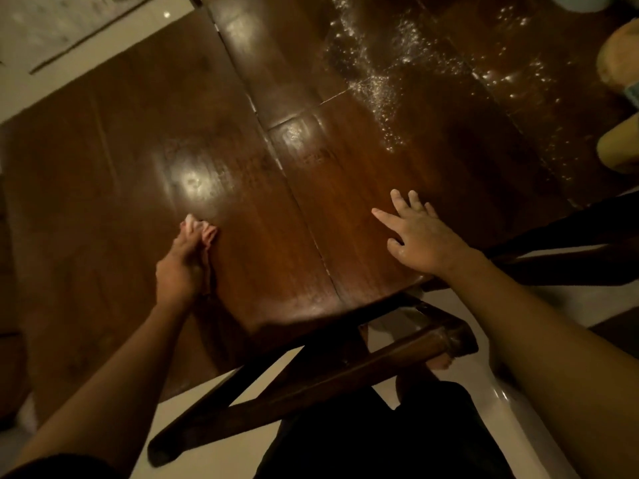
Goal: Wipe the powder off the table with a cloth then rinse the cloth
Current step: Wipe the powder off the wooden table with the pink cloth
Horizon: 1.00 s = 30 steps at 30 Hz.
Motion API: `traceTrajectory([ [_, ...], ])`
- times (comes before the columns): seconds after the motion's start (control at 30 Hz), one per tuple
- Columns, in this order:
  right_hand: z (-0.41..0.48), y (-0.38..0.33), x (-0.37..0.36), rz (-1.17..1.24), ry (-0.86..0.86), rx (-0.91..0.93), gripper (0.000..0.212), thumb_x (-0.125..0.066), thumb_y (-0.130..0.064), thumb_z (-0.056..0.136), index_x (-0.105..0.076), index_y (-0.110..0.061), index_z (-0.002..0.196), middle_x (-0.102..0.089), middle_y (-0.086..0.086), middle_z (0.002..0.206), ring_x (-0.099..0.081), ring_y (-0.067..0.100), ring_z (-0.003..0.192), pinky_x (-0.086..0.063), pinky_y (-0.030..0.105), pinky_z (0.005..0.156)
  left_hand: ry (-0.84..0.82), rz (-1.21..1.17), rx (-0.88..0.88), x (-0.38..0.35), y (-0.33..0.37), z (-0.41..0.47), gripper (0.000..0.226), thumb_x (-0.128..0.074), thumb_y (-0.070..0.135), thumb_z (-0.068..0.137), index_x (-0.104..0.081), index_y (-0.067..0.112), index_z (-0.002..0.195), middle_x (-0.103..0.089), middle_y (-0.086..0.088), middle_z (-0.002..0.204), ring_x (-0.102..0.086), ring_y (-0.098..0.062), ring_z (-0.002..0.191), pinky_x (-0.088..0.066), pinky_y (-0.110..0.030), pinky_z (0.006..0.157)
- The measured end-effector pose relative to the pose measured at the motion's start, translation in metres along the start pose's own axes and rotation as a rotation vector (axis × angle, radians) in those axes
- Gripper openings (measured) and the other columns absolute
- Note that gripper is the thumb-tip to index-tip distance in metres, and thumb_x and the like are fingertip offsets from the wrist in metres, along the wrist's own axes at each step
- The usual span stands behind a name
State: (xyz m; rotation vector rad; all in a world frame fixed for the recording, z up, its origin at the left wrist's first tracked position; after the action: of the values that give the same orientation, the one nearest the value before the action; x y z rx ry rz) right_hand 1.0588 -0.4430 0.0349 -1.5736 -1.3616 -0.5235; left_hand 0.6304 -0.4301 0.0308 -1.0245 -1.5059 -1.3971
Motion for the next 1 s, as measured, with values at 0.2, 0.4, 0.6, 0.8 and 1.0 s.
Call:
traceTrajectory([
  [0.2,0.049,-0.056,0.025,-0.125,-0.222,0.092,0.067,-0.047,-0.029,0.103,-0.010,-0.035,0.158,0.012,0.010,0.167,0.010,0.037,0.152,-0.013,0.052,0.121,-0.236,-0.099,-0.305,0.012,-0.040,-0.102,0.041,-0.043,0.025,0.100,-0.052,0.024,0.140,-0.038,-0.001,0.156,-0.039,-0.029,0.141,-0.033,-0.039,0.116],
  [0.4,0.081,-0.110,0.020,-0.280,-0.411,0.034,0.077,-0.046,-0.046,0.102,0.009,-0.039,0.156,0.029,0.025,0.158,0.023,0.050,0.145,-0.011,0.061,0.118,-0.625,0.034,-0.783,0.004,-0.033,-0.114,0.047,-0.049,0.030,0.100,-0.042,0.043,0.145,-0.022,0.014,0.161,-0.012,-0.010,0.151,-0.007,-0.035,0.125],
  [0.6,0.080,-0.123,-0.009,-0.283,-0.291,-0.021,0.091,-0.044,-0.066,0.095,0.021,-0.039,0.153,0.035,0.034,0.151,0.027,0.053,0.142,-0.001,0.059,0.119,0.000,-0.075,0.228,0.007,-0.058,-0.027,0.055,-0.054,0.019,0.096,-0.042,0.043,0.144,-0.035,0.004,0.156,-0.035,-0.029,0.143,-0.029,-0.049,0.118],
  [0.8,0.071,-0.118,-0.016,-0.201,-0.180,-0.009,0.092,-0.049,-0.066,0.092,0.016,-0.044,0.154,0.034,0.029,0.155,0.027,0.048,0.144,0.003,0.055,0.120,0.002,-0.097,0.141,-0.016,0.019,0.002,0.070,-0.051,-0.001,0.090,-0.039,0.036,0.148,-0.030,-0.002,0.159,-0.032,-0.032,0.142,-0.031,-0.056,0.114],
  [1.0,0.064,-0.097,0.009,-0.046,-0.190,0.012,0.068,-0.054,-0.040,0.100,-0.015,-0.048,0.155,0.016,0.006,0.166,0.011,0.028,0.153,-0.014,0.050,0.121,-0.402,-0.031,-0.752,-0.050,0.065,-0.038,0.076,-0.057,0.003,0.084,-0.035,0.031,0.150,-0.020,0.000,0.162,-0.015,-0.020,0.150,-0.012,-0.042,0.123],
])
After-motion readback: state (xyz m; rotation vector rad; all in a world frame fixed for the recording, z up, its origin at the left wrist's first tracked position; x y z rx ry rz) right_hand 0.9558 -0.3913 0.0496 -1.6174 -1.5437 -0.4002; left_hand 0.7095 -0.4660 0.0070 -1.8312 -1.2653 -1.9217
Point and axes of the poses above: each hand's wrist, its own z-axis towards the middle knuckle, its own x-axis out of the back of the hand, y = z × x, the point moved 1 cm from there along z, towards the middle knuckle
